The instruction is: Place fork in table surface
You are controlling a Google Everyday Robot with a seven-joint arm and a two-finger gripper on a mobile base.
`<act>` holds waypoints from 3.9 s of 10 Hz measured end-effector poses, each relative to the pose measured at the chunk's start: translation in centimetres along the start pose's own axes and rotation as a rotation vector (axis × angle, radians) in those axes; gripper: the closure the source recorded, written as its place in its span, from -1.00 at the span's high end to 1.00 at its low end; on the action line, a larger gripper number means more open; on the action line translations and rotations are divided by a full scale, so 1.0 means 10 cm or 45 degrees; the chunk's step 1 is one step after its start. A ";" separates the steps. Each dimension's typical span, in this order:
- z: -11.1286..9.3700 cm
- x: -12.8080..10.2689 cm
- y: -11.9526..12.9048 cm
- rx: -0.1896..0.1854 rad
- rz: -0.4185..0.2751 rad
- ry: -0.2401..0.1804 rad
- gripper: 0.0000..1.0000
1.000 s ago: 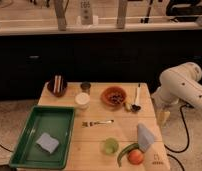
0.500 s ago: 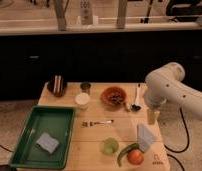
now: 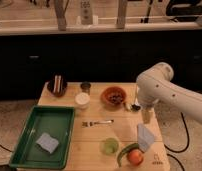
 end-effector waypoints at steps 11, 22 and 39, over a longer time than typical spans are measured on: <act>0.27 -0.72 -0.24 -0.023 -0.178 -0.007 0.60; 0.65 -1.26 -0.30 -0.055 -0.233 -0.103 0.60; 1.39 -2.05 -0.34 -0.116 -0.263 -0.251 0.60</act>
